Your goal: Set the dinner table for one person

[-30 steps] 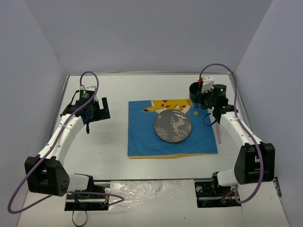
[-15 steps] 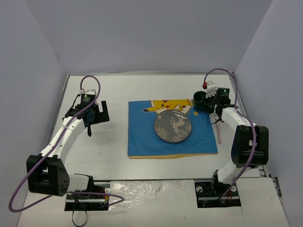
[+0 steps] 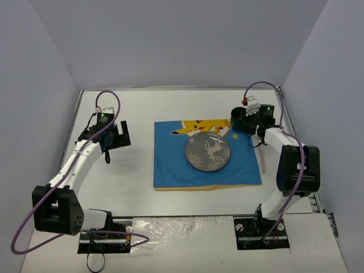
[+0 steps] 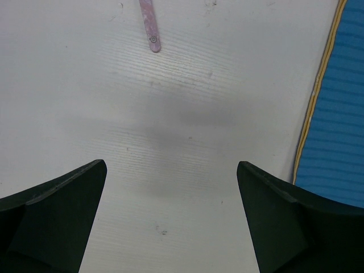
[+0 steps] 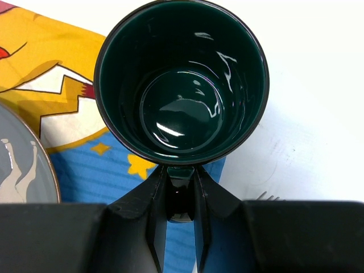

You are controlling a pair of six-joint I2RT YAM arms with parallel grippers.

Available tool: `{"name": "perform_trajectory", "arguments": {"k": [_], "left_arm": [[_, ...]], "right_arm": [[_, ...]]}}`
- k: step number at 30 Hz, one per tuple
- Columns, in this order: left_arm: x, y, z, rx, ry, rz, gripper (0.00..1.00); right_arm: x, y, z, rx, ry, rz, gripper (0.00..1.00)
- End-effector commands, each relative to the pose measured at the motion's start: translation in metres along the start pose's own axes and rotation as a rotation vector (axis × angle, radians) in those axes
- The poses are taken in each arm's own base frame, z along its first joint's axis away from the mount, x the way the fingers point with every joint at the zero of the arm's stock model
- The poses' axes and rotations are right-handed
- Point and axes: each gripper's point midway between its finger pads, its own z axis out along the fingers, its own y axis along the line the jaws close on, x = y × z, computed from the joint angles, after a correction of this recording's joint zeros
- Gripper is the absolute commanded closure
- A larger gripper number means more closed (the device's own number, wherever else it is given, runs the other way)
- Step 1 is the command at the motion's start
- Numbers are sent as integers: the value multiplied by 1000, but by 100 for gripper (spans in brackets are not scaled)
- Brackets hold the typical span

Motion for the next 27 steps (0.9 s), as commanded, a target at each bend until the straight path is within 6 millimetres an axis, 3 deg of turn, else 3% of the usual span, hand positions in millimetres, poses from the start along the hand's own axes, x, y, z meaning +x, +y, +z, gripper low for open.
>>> {"name": "perform_trajectory", "arguments": {"k": [1,8,10,13,18,23,25,27], "left_arm": [[-21,0,0,3,-67,-8,3],[-22,1,1,6,-66,-16,3],[-23,2,1,4,-66,-18,3],[-22,4,2,-2,-65,-22,3],[-20,10,7,-36,-53,-37,3],[-22,11,15,-60,-24,-79,3],[-25,10,18,-62,-18,-86,3],[-30,7,18,-56,-18,-89,3]], "right_arm": [[-44,-13,2,36,-161,-46,96],[-16,-6,13,34,-94,-40,90],[-12,-6,12,41,-80,-35,82],[-13,-6,1,50,-66,-25,62],[-65,-20,-44,158,-185,77,23],[-120,-31,-91,237,-312,240,11],[-126,-34,-105,276,-330,325,6],[-112,-41,-112,333,-290,408,5]]}}
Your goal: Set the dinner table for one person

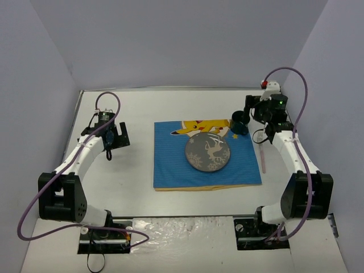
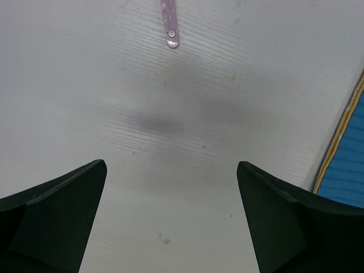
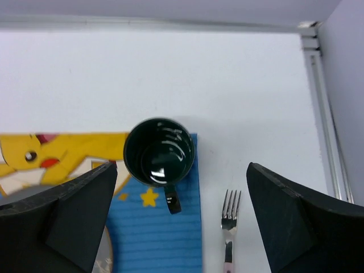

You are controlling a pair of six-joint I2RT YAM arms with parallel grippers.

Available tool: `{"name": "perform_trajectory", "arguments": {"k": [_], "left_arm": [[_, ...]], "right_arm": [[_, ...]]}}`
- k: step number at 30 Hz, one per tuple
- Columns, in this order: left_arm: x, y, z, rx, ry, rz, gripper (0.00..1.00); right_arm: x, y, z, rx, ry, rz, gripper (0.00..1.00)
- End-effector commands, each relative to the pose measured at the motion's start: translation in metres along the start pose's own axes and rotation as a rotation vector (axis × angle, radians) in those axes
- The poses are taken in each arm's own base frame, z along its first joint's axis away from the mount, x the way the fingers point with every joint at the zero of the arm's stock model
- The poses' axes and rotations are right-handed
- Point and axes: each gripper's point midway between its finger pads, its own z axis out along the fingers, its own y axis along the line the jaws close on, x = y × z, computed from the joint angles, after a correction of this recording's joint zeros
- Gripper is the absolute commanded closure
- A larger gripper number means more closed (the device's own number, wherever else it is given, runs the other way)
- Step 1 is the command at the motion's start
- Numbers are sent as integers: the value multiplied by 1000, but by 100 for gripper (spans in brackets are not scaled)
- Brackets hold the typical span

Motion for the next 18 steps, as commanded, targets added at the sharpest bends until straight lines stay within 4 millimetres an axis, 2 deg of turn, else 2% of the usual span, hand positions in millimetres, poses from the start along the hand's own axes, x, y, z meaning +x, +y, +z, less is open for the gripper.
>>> {"name": "perform_trajectory", "arguments": {"k": [1,2,8,11,13,18], "left_arm": [[-39,-6,-9,7,-90,-53,3],[-40,-6,-8,6,-89,-54,3],[-47,-7,-10,9,-110,-35,3],[-48,-7,-10,15,-122,-20,3],[-46,-6,-9,14,-121,-14,3],[-43,-7,-8,28,-117,2,3]], "right_arm": [[-27,-20,-29,160,-40,210,5],[-16,-24,-30,185,-6,230,5],[83,-46,-49,358,174,384,10],[116,-57,-53,407,232,451,14],[124,-61,-52,426,250,461,15],[149,-70,-33,455,327,469,18]]}}
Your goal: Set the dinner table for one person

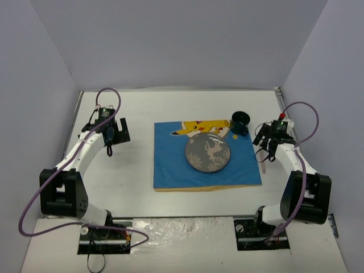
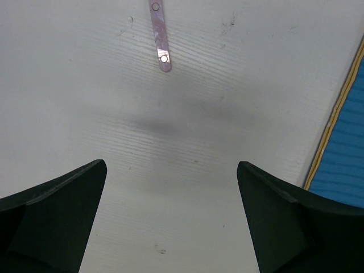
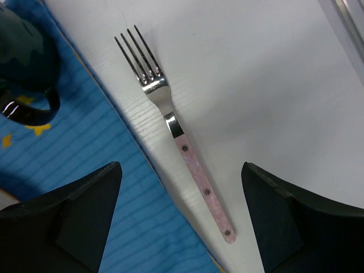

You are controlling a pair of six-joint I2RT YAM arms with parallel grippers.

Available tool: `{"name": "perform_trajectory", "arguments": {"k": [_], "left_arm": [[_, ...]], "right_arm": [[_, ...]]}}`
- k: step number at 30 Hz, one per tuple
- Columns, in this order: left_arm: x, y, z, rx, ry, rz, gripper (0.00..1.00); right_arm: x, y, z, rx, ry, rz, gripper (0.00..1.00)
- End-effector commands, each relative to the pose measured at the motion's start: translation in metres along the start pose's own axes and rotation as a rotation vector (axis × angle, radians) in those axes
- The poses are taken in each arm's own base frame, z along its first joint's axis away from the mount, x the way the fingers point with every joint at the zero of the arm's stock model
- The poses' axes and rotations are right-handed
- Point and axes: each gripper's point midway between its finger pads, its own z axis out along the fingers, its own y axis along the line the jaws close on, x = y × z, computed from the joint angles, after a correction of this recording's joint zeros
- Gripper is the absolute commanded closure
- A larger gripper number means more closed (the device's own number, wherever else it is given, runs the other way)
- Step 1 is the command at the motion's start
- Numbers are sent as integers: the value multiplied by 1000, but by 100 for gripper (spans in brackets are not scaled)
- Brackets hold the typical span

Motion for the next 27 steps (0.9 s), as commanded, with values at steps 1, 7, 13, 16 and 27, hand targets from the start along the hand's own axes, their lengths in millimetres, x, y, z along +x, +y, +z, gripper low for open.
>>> {"name": "perform_trajectory", "arguments": {"k": [1,7,13,16,27], "left_arm": [[-24,-1,-12,23,-94,7,3],[-27,-1,-19,28,-112,12,3],[-30,-2,-21,33,-119,12,3],[-29,-2,-21,34,-116,13,3],[-29,-3,-21,35,-115,12,3]], "right_arm": [[-20,2,22,23,-39,47,19],[-3,-1,46,29,29,21,26],[14,-9,55,58,73,-7,41],[18,-11,57,53,87,4,50],[-1,-22,49,89,34,21,100]]}}
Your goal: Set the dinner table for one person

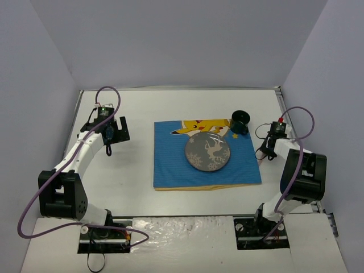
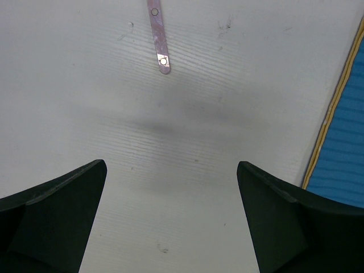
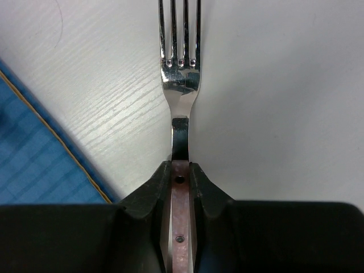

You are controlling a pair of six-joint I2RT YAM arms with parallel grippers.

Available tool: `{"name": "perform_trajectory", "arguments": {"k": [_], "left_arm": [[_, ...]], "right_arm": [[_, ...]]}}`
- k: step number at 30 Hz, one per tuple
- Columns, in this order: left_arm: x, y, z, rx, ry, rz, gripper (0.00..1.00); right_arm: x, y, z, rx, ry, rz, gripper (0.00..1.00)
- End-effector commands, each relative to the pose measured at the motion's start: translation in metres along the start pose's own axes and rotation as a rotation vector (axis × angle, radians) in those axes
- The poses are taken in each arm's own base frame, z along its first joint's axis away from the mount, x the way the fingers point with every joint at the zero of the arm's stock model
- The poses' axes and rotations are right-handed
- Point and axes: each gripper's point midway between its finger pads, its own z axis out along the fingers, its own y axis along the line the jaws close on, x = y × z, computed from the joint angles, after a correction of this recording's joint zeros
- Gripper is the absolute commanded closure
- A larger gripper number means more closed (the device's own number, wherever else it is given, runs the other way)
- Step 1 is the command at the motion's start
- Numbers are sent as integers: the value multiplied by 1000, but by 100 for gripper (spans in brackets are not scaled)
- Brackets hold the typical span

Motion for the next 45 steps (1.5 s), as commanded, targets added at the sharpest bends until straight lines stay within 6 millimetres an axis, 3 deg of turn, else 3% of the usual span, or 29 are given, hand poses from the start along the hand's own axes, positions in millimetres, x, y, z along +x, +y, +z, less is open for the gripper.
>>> {"name": "perform_trajectory", "arguments": {"k": [1,4,6,9,11,12,15,18,20,23,26,30,34,41,45], "left_arm": [[-25,-2,-14,23,-95,-6,3],[-23,-3,-13,26,-87,-9,3],[-22,-3,-13,26,-81,-11,3],[-23,-2,-18,20,-73,-19,3],[-22,0,-20,6,-66,-32,3],[-23,0,-21,3,-66,-37,3],[-24,1,-24,0,-62,-48,3],[-21,3,-26,-11,-55,-56,3],[-21,5,-30,-18,-55,-69,3],[-22,9,-36,-40,-58,-83,3],[-21,13,-40,-58,-50,-84,3],[-19,15,-44,-67,-51,-91,3],[-18,18,-48,-78,-53,-91,3],[-12,20,-47,-79,-43,-96,3],[-9,20,-45,-82,-33,-96,3]], "right_arm": [[-39,-4,-19,32,-120,7,100],[-73,3,-49,42,-235,-7,100],[-102,18,-79,30,-322,-35,100],[-114,50,-113,-23,-367,-99,100],[-119,90,-139,-122,-396,-137,100],[-106,119,-149,-195,-377,-175,100],[-90,166,-174,-281,-375,-238,100],[-55,219,-193,-406,-322,-284,100],[-9,265,-203,-502,-247,-338,100],[34,310,-213,-555,-186,-334,100],[70,343,-209,-574,-128,-343,100],[110,371,-204,-583,-67,-349,100],[142,386,-194,-578,-20,-372,100],[180,388,-176,-539,42,-377,100],[192,384,-168,-513,58,-365,100]]}}
